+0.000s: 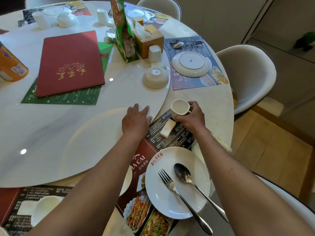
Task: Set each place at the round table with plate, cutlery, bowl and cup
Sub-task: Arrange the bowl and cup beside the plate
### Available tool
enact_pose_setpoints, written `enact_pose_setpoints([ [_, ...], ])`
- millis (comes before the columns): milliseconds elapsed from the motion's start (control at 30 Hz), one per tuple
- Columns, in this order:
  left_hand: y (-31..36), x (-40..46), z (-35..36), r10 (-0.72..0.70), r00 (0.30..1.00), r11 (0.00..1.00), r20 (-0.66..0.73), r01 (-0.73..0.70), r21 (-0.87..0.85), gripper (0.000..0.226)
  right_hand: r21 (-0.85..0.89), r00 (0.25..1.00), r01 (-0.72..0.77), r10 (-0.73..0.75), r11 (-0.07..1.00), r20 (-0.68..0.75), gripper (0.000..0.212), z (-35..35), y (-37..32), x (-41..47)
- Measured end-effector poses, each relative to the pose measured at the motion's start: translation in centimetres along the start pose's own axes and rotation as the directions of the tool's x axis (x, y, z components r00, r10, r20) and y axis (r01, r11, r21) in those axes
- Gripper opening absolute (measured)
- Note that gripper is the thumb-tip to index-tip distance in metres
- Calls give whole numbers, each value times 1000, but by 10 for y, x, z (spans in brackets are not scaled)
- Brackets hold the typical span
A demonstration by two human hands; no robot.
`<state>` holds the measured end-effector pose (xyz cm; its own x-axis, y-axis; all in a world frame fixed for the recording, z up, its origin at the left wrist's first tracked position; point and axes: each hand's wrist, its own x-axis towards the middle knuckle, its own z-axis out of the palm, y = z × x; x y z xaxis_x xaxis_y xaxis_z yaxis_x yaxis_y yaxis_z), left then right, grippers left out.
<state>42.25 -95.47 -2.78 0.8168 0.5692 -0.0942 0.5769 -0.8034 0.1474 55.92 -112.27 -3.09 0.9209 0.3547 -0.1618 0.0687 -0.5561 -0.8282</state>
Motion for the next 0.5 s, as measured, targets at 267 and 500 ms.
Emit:
enact_pose_setpoints([
  [267, -1, -1, 0, -4, 1000, 1000, 2, 4, 1, 52, -24, 1000, 9, -8, 1000, 13, 68, 1, 0, 0],
  [500, -2, -4, -2, 6, 1000, 1000, 6, -6, 15, 52, -41, 1000, -1, 1, 999, 19, 71, 0, -2, -1],
])
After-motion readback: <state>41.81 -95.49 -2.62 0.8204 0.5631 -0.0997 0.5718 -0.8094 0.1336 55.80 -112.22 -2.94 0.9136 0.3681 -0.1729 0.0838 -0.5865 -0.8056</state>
